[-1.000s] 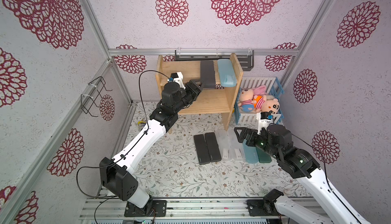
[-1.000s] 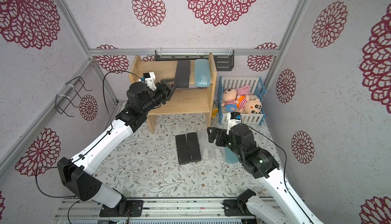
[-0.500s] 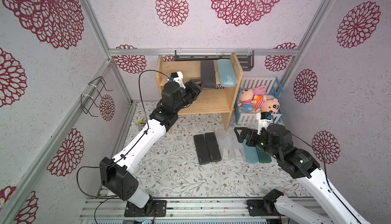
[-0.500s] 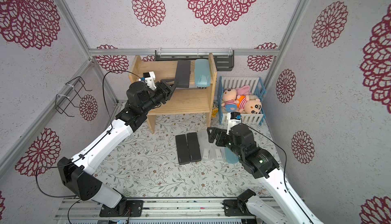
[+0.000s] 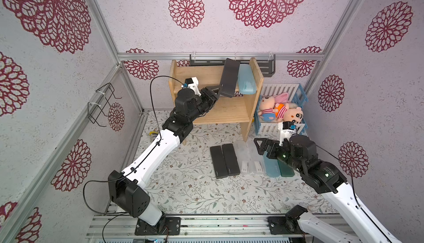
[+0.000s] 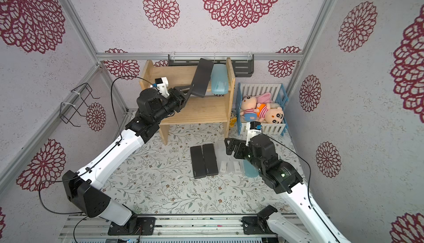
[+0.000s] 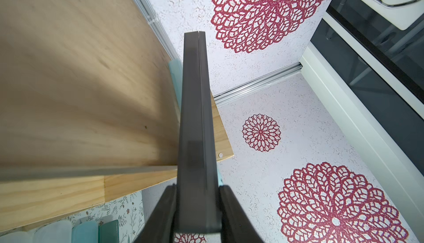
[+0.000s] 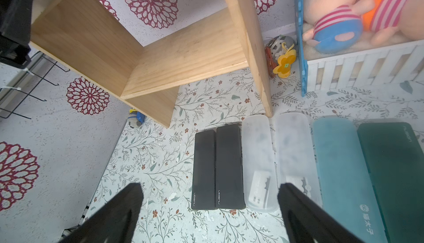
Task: Remove the pencil cases from the shelf
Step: Pick up the pencil case from the shelf.
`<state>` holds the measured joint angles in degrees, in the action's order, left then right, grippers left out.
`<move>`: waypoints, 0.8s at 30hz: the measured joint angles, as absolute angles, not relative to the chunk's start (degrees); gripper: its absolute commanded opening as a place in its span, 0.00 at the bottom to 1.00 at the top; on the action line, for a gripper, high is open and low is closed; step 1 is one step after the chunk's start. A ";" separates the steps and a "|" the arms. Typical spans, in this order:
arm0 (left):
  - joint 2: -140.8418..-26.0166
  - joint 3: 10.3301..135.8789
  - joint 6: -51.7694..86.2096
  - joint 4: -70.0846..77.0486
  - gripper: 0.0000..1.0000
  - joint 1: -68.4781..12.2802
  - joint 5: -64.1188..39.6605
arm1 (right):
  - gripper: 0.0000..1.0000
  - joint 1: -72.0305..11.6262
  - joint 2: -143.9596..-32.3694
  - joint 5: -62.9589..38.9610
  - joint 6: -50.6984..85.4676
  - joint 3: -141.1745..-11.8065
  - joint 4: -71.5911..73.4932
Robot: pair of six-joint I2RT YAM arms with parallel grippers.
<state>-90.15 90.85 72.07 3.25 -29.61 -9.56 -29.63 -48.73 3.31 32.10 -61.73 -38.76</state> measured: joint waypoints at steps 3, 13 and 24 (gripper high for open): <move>-89.95 89.93 72.07 4.32 0.00 -29.61 -9.50 | 0.99 -29.63 -48.77 3.33 32.08 -61.73 -38.76; -84.88 80.34 71.94 12.19 0.00 -29.15 -8.01 | 0.99 -29.63 -49.98 3.29 31.97 -61.73 -38.81; -77.47 66.43 70.19 24.21 0.00 -26.59 -6.74 | 0.99 -29.65 -50.22 1.65 32.10 -63.68 -37.43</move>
